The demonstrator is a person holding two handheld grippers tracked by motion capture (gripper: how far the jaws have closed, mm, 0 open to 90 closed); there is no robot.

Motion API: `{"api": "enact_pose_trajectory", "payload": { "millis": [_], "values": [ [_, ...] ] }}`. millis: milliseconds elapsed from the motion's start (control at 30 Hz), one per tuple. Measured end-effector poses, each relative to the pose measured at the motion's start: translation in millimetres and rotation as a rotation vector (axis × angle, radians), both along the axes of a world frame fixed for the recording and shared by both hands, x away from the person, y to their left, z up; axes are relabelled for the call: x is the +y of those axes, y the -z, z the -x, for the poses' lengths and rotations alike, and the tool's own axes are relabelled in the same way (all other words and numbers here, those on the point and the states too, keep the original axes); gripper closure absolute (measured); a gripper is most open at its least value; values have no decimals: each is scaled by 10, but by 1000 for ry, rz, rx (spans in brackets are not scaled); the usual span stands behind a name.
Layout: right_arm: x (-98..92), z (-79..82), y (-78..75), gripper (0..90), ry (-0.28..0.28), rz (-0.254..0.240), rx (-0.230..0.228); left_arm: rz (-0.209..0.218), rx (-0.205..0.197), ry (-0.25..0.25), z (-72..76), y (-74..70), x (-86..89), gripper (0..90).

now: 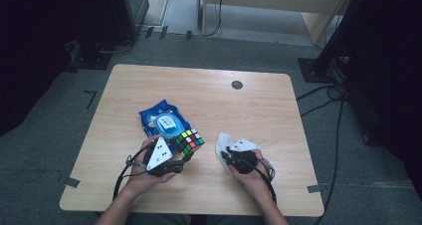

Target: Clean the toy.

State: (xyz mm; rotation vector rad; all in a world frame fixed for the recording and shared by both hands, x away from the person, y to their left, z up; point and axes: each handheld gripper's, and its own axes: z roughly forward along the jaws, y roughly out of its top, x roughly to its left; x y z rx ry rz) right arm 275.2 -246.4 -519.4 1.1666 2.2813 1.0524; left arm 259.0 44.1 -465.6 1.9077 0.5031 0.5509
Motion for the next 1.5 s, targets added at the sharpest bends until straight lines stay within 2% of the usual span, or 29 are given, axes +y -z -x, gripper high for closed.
{"api": "enact_pose_trajectory", "payload": {
  "millis": [200, 333, 500, 700, 900, 1133, 1300, 1500],
  "values": [
    [-11, -2, -5, 852, 13, 0, 0, 2, 0, 4, 2, -1, 0, 343],
    [-18, 5, -26, 875, 18, -6, 0, -2, 0, 7, 4, 1, -3, 343],
    [-33, 37, -151, 882, 22, -60, -38, -1, 3, 13, 10, 13, -23, 343],
    [-53, 146, -469, 885, 18, -176, -121, -8, 7, 23, 15, 35, -53, 343],
    [40, 337, -823, 887, -42, -267, -216, -21, 14, 43, 44, 72, -130, 343],
    [231, 526, -1057, 886, -146, -340, -266, -28, 15, 68, 92, 88, -213, 343],
    [365, 605, -1098, 886, -205, -353, -275, -30, 9, 86, 130, 78, -258, 343],
    [400, 575, -1034, 884, -211, -352, -257, -32, -1, 95, 153, 61, -267, 343]
  ]
}}
